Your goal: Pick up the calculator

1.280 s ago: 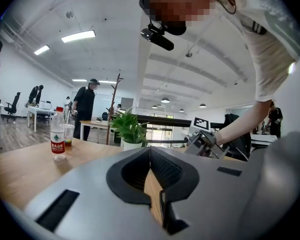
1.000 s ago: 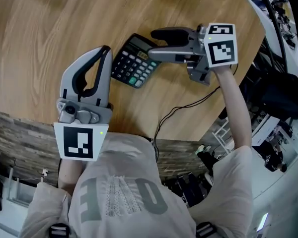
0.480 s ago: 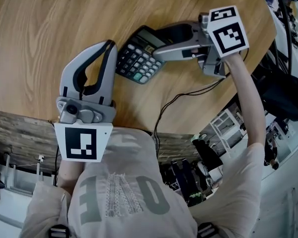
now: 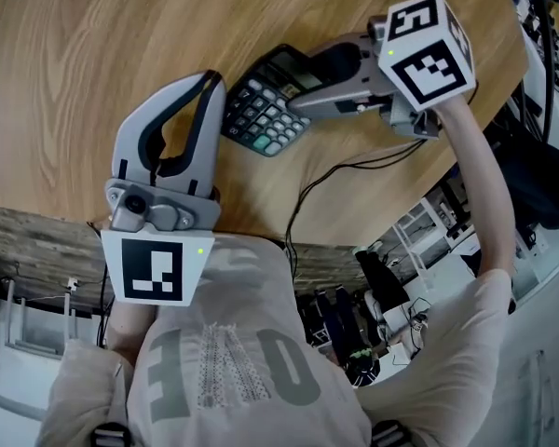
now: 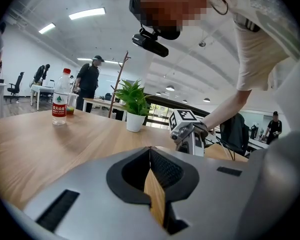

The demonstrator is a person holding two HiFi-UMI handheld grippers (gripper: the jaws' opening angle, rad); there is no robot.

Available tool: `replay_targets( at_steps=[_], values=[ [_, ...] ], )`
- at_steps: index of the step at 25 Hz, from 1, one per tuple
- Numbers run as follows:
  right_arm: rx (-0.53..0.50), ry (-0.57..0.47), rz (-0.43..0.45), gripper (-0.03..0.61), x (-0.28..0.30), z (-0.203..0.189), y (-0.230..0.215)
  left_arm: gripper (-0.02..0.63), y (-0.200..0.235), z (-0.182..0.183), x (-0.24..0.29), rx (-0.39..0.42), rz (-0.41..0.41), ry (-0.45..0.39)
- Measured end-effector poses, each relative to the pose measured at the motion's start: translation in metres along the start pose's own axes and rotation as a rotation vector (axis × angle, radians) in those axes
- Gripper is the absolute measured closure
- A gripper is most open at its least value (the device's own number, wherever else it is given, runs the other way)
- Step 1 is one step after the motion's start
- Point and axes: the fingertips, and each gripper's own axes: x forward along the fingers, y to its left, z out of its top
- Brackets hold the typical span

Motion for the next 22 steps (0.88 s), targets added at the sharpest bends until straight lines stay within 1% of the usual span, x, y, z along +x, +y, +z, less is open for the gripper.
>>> replay_targets(
  at_steps=[1, 3, 4, 11, 15, 19, 22],
  values=[
    [-0.033, 0.018, -0.043, 0.385, 0.001, 0.0, -0.002, 0.604, 0.001, 0.001, 0.0, 0.001, -0.001, 0.001],
    [-0.075, 0.04, -0.099, 0.415, 0.002, -0.001, -0.005, 0.604, 0.002, 0.002, -0.002, 0.001, -0.002, 0.004],
    [-0.085, 0.045, -0.116, 0.45, 0.002, -0.001, -0.006, 0.604, 0.002, 0.003, -0.003, 0.001, -0.002, 0.004],
    [-0.066, 0.059, -0.139, 0.457, 0.002, -0.006, -0.015, 0.604, 0.004, -0.003, -0.003, -0.008, 0.013, -0.002],
    [-0.117, 0.076, -0.195, 0.462, 0.001, -0.008, -0.017, 0.604, 0.005, -0.004, -0.004, -0.002, 0.019, -0.003],
    [-0.092, 0.08, -0.23, 0.465, 0.001, -0.008, -0.016, 0.604, 0.004, -0.003, -0.007, 0.008, 0.021, -0.003],
    [-0.078, 0.057, -0.279, 0.469, 0.0, -0.009, -0.017, 0.604, 0.004, -0.004, -0.009, 0.022, 0.026, -0.001]
  ],
)
